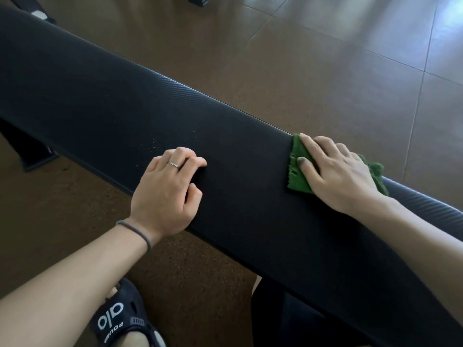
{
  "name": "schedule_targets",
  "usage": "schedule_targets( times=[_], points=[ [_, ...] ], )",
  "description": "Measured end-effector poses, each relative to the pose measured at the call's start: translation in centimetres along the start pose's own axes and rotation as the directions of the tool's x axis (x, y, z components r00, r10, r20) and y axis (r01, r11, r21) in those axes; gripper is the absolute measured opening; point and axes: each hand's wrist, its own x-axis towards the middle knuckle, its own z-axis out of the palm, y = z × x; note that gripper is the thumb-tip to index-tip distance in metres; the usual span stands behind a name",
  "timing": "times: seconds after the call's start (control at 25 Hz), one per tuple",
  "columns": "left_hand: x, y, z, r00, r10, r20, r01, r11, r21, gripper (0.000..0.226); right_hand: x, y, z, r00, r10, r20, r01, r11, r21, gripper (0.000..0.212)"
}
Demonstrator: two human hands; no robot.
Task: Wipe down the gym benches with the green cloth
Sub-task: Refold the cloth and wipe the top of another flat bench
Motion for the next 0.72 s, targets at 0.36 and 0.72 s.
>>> schedule_targets(
  times=[0.36,0.72],
  points=[
    [-0.2,-0.1,-0.1,1.0,0.008,0.023,-0.008,1.0,-0.002,0.045,11.5,-14.2,2.0,0.99,-0.14,0.023,0.14,0.99,0.001,0.063],
    [-0.1,-0.2,0.2,1.0,0.004,-0.02,-0.004,0.999,-0.032,0.043,2.0,-10.6,2.4,0.914,-0.402,0.05,0.405,0.913,-0.054,0.067]
  ],
)
